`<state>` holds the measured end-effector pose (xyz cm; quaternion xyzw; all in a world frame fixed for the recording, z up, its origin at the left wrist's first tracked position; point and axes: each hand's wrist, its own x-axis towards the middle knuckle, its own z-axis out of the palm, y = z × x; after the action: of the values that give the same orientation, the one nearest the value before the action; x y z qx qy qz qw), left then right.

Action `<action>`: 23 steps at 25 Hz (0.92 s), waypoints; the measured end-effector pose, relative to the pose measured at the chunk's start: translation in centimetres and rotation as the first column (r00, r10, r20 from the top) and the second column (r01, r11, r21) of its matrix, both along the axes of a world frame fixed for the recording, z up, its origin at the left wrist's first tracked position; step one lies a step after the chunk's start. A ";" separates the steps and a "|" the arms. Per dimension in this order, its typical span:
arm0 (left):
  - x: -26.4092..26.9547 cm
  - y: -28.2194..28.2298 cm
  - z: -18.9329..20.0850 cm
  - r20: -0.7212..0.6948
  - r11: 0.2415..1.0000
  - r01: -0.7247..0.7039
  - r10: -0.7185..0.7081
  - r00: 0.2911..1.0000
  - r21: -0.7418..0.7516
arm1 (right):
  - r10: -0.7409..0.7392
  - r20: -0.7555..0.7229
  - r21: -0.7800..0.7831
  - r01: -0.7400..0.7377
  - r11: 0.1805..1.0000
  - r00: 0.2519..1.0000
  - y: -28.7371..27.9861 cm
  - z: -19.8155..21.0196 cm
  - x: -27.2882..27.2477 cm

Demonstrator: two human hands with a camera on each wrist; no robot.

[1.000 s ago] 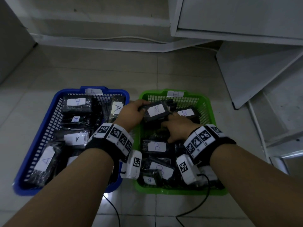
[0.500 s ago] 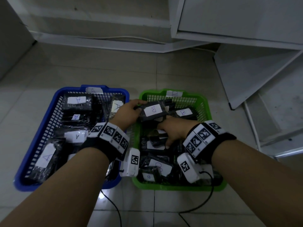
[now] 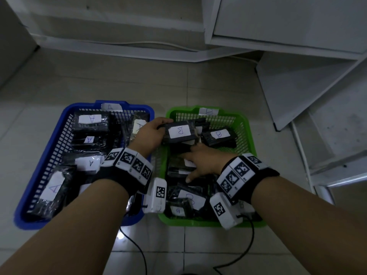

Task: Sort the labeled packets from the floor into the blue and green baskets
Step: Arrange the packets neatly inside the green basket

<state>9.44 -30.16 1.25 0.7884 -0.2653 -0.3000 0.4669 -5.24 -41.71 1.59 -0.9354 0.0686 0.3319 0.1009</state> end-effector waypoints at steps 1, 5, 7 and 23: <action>-0.1 0.1 -0.1 0.001 1.000 -0.004 0.004 1.000 -0.003 | -0.038 -0.009 0.032 0.039 0.999 0.999 0.0 0.1 -0.2; -0.4 0.3 0.0 0.020 1.000 0.001 -0.001 1.000 -0.002 | -0.152 0.067 0.217 0.135 0.967 0.986 -0.4 0.2 -0.3; -0.6 0.3 0.1 0.039 1.000 0.022 -0.022 0.999 0.012 | -0.169 0.088 0.227 0.146 0.963 0.982 0.0 0.2 -0.4; -2.0 -6.0 0.0 0.498 0.874 0.315 -0.473 0.727 0.371 | -0.369 0.394 -0.018 0.408 0.913 0.842 -9.5 0.4 -2.7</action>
<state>7.41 -36.18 1.28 0.8202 -0.5142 -0.1731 0.1817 -7.96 -51.22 2.01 -0.9523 0.2524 0.1119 0.1300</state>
